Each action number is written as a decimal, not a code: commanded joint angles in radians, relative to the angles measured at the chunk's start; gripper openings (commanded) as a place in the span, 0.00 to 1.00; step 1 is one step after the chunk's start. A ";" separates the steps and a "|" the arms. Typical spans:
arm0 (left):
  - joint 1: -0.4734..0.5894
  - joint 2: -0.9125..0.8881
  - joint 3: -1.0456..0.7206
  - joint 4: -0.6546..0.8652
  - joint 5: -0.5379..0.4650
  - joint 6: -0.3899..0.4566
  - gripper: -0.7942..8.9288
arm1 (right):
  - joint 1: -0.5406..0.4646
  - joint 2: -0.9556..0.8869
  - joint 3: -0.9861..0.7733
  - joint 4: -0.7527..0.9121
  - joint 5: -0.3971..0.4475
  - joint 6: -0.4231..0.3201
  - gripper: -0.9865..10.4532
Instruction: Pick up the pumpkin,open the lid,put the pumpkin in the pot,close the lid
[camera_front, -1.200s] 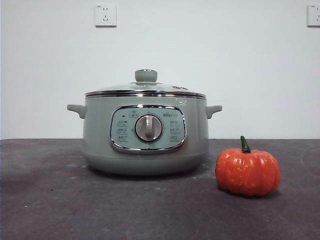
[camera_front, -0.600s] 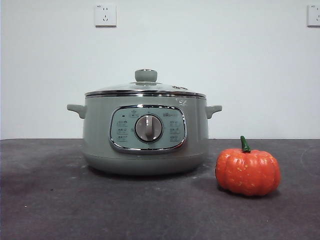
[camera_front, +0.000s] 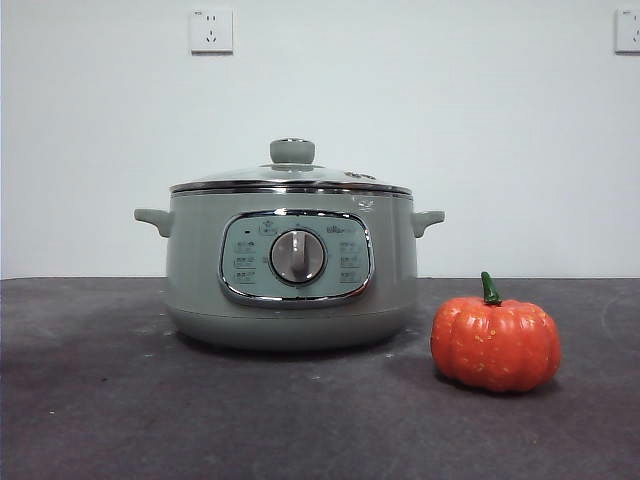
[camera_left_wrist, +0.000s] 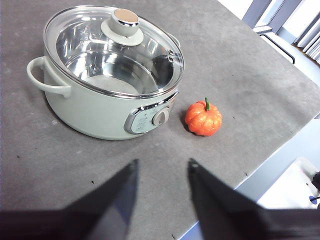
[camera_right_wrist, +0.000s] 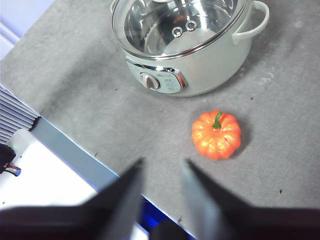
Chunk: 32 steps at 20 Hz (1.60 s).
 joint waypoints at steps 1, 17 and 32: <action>-0.002 -0.001 0.002 0.005 -0.001 0.011 0.89 | 0.003 0.002 0.002 0.006 -0.002 0.003 0.78; -0.002 -0.002 0.002 0.004 -0.001 0.009 0.89 | 0.216 0.319 0.002 0.062 0.263 0.008 0.77; -0.002 -0.001 0.002 0.004 -0.001 0.009 0.89 | 0.344 0.833 0.002 0.297 0.424 0.034 0.77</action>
